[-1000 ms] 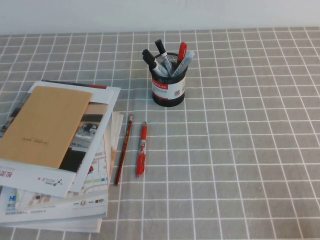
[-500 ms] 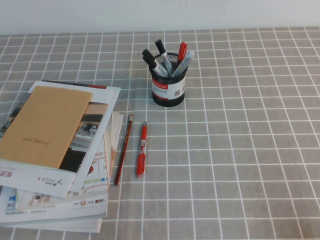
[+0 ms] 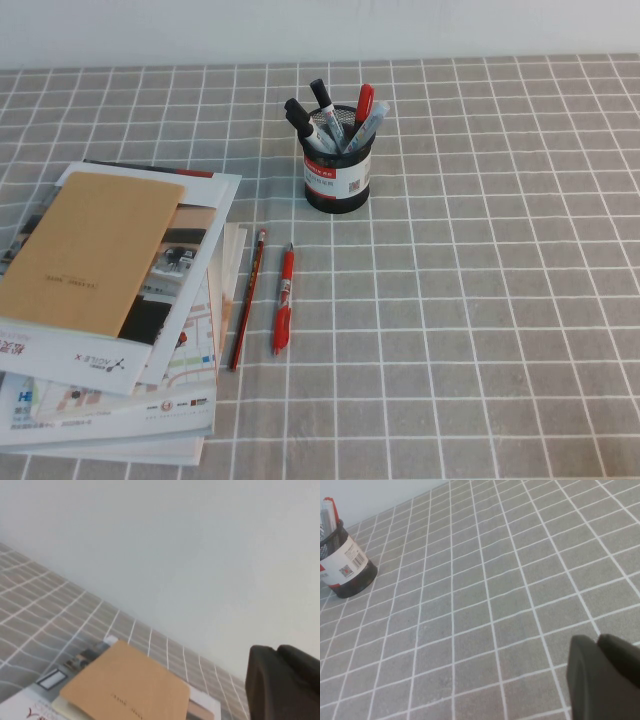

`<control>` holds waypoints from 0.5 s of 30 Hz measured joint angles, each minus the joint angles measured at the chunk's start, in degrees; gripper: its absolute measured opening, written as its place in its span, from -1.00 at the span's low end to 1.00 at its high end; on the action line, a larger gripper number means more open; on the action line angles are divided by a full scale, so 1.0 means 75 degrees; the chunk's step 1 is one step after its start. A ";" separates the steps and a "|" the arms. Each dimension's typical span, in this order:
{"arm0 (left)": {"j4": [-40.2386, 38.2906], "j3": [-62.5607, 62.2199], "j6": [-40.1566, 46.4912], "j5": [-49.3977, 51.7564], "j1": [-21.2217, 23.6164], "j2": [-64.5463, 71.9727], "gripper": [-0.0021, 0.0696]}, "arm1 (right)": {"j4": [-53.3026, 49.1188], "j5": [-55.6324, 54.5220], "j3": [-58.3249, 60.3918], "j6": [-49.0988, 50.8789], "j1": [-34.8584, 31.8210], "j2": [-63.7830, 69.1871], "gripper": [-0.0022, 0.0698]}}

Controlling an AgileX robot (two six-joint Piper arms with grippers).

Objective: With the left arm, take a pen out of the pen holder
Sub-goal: 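Take a marker out of the pen holder and lay it on the table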

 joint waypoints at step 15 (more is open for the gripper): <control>0.1250 -0.1250 -0.1152 0.1772 0.0000 0.0455 -0.96 | 0.0000 0.0000 0.0000 0.0000 0.0000 0.0000 -0.97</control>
